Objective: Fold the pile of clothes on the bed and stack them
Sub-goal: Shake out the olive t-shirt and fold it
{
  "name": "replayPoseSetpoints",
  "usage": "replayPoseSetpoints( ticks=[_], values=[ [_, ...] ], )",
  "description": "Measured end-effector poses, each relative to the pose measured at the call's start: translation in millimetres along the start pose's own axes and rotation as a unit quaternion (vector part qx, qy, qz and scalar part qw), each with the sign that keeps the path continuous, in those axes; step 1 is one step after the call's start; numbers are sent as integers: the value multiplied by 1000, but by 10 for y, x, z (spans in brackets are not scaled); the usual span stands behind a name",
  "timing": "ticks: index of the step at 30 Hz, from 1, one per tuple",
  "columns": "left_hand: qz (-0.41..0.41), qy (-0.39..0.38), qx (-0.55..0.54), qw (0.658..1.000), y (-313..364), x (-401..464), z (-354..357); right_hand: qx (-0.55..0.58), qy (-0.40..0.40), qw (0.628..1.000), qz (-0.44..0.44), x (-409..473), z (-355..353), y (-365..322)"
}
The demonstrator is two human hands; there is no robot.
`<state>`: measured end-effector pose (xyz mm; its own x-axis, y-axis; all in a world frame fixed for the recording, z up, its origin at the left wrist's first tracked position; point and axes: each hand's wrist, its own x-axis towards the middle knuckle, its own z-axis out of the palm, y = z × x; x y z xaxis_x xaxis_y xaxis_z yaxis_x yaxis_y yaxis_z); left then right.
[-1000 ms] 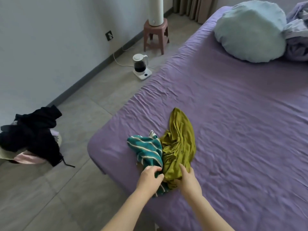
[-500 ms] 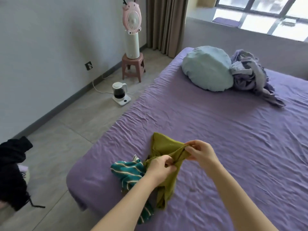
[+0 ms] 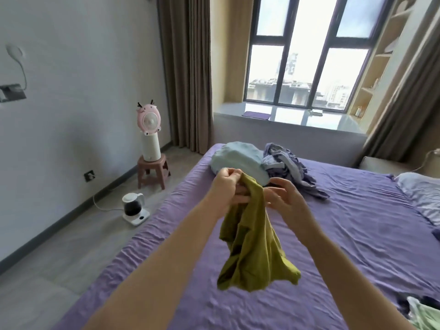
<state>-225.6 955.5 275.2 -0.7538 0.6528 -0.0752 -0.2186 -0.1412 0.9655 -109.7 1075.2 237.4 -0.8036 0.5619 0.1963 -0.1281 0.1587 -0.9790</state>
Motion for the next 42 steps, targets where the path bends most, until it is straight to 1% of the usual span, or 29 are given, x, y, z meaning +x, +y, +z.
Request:
replayPoseSetpoints(
  ticks=[2, 4, 5, 6, 7, 9, 11, 13, 15, 17, 18, 20, 22, 23, 25, 27, 29, 31, 32, 33, 36, 38, 40, 42],
  values=[
    [-1, -12, -58, 998, 160, 28, 324, -59, 11, 998, -24, -101, -90, -30],
    [-8, -40, -90, 995, 267, 45, 586, -146, 58, 986, -49, -154, -223, -38],
    [-11, -54, -97, 994, 304, 59, 692, -173, 86, 980, -54, -150, -325, -66],
    [-12, -61, -97, 993, 333, 73, 776, -172, 105, 978, -49, -132, -446, -103],
    [-11, -58, -84, 995, 351, 88, 839, -146, 116, 982, -40, -116, -571, -167],
    [11, -26, 8, 1000, 352, 156, 896, -75, 122, 989, -22, -80, -817, -348],
    [67, -15, 137, 988, 290, 235, 920, -67, 124, 990, -27, -29, -1042, -531],
    [149, -69, 229, 960, 183, 263, 990, -106, 114, 987, -47, 33, -1217, -678],
    [197, -149, 278, 928, 63, 221, 1111, -146, 102, 982, -61, 74, -1339, -799],
    [189, -210, 305, 910, -70, 166, 1263, -197, 96, 973, -80, 106, -1426, -883],
    [173, -222, 311, 908, -154, 149, 1346, -248, 98, 959, -99, 116, -1470, -915],
    [164, -198, 350, 901, -323, 140, 1489, -335, 106, 927, -128, 130, -1553, -956],
    [175, -167, 389, 889, -404, 126, 1586, -368, 124, 911, -137, 125, -1656, -979],
    [173, -168, 374, 896, -416, 126, 1609, -383, 138, 902, -141, 117, -1716, -985],
    [151, -183, 285, 929, -381, 138, 1627, -400, 161, 891, -143, 77, -1849, -996],
    [135, -197, 209, 948, -321, 156, 1627, -373, 161, 904, -134, 25, -1931, -1004],
    [132, -238, 189, 943, -290, 135, 1678, -349, 145, 918, -121, -5, -1937, -1011],
    [111, -277, 194, 935, -323, 75, 1817, -341, 130, 924, -117, 1, -1899, -1013],
    [105, -272, 208, 934, -344, 49, 1905, -340, 132, 924, -118, 10, -1883, -1012],
    [115, -248, 226, 935, -364, 23, 1988, -340, 141, 922, -120, 12, -1880, -1012],
    [200, -153, 263, 931, -329, 47, 2105, -361, 190, 904, -126, -25, -2006, -991],
    [240, -109, 300, 917, -219, 110, 2069, -382, 197, 894, -125, -88, -2138, -957],
    [249, -107, 325, 906, -79, 148, 2017, -386, 184, 896, -123, -156, -2222, -907],
    [249, -91, 330, 906, 72, 184, 1992, -350, 168, 915, -111, -230, -2262, -870]
  ],
)
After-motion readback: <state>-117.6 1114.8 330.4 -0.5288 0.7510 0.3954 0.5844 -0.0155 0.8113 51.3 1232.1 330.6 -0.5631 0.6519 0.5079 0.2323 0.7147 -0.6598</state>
